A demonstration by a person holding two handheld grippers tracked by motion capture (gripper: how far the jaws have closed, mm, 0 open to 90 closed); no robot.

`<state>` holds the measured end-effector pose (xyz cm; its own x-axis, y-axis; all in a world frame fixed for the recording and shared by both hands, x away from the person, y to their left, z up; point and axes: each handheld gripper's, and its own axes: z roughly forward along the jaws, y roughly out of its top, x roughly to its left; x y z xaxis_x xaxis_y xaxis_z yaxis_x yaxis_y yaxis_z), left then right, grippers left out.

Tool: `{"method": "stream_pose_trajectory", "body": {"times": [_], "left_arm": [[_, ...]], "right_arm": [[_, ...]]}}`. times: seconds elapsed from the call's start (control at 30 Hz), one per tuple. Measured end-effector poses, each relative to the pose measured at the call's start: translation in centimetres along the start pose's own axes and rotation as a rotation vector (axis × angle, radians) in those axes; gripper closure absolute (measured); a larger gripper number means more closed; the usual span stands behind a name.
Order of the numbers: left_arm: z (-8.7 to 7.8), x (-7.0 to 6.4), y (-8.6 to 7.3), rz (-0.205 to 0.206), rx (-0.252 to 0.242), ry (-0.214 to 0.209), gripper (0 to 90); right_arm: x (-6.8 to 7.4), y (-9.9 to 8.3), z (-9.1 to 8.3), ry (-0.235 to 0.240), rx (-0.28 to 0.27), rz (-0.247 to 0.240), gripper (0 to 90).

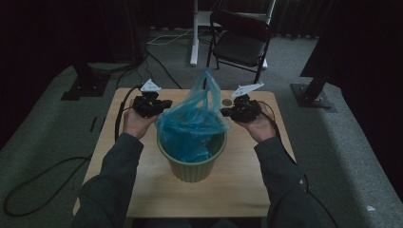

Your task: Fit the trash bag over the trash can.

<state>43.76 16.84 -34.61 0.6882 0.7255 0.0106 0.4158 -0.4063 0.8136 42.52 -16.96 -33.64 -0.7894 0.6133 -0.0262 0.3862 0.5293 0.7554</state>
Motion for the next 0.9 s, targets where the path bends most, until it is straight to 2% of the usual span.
{"method": "stream_pose_trajectory", "body": {"times": [0.2,0.33,0.37,0.43,0.5,0.67,0.77,0.9], "left_arm": [[-0.2,0.6,-0.4,-0.013,0.007,0.031,89.8],[-0.4,0.8,-0.6,-0.026,-0.009,0.022,89.7],[-0.5,0.9,-0.5,-0.034,-0.029,0.015,89.0],[-0.7,0.9,-0.3,-0.036,-0.044,0.017,84.2],[-0.8,0.8,0.1,-0.037,-0.06,0.002,75.9],[-0.9,0.5,0.7,-0.038,-0.091,-0.045,63.5],[-0.7,0.2,1.1,-0.028,-0.086,-0.1,59.4],[-0.2,-0.4,1.5,-0.003,-0.066,-0.118,53.1]], "right_arm": [[-0.3,-0.3,0.4,-0.021,0.023,0.001,90.0],[-0.3,-0.4,0.6,-0.02,0.023,0.007,90.0],[-0.3,-0.4,0.7,-0.019,0.019,0.004,90.0],[-0.2,-0.3,0.6,-0.019,0.017,0.004,90.0],[-0.2,-0.1,0.6,-0.018,0.012,-0.001,90.0],[0.1,0.1,0.6,-0.012,0.006,-0.008,90.0],[0.2,0.1,0.6,-0.008,0.001,-0.012,90.0],[0.3,0.1,0.6,-0.001,-0.007,-0.011,90.0]]}}
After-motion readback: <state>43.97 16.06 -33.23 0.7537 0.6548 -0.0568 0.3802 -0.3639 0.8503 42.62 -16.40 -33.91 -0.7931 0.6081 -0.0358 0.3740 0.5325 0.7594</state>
